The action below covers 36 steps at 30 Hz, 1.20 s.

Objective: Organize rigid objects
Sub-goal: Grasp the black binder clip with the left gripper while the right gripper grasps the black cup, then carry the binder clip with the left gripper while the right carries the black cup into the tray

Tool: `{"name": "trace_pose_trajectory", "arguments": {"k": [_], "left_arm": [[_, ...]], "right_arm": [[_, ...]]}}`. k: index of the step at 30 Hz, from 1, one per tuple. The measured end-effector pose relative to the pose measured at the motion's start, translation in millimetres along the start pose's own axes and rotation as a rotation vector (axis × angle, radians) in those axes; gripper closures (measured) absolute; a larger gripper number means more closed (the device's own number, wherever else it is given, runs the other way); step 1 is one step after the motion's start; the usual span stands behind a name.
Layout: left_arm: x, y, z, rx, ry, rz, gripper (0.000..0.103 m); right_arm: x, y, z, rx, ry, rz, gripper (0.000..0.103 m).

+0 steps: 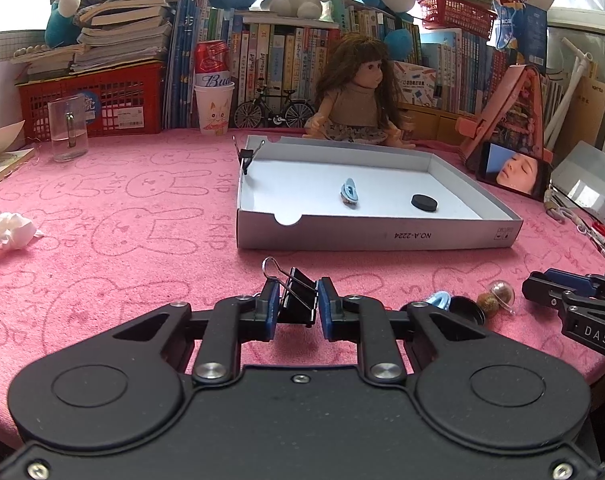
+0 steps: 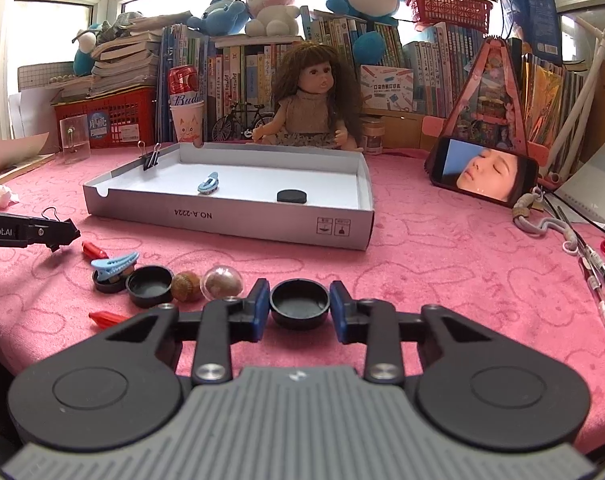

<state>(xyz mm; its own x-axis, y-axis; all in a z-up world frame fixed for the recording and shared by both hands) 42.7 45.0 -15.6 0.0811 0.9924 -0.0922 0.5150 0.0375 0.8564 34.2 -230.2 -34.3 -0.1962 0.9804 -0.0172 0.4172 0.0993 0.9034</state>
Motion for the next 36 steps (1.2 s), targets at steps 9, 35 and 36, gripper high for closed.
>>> {"name": "trace_pose_trajectory", "arguments": {"k": [9, 35, 36], "left_arm": [[5, 15, -3, -0.018, 0.006, -0.035, 0.084], [-11, 67, 33, -0.039, -0.029, -0.044, 0.084], [-12, 69, 35, -0.039, -0.031, -0.045, 0.084]], "right_arm": [[-1, 18, 6, -0.018, -0.025, 0.007, 0.066], [-19, 65, 41, -0.008, -0.074, 0.084, 0.065], [-20, 67, 43, -0.007, -0.073, 0.085, 0.065]]}}
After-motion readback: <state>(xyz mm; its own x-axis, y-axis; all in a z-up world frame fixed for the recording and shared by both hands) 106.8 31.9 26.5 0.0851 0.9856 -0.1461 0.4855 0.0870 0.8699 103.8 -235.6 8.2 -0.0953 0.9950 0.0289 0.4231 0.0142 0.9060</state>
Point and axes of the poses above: each gripper's, at about its wrist camera, not at the fingertips, and z roughly the way its jaws point, x to its left, y to its top, the point moved 4 cm from there along z, roughly the way its jaws point
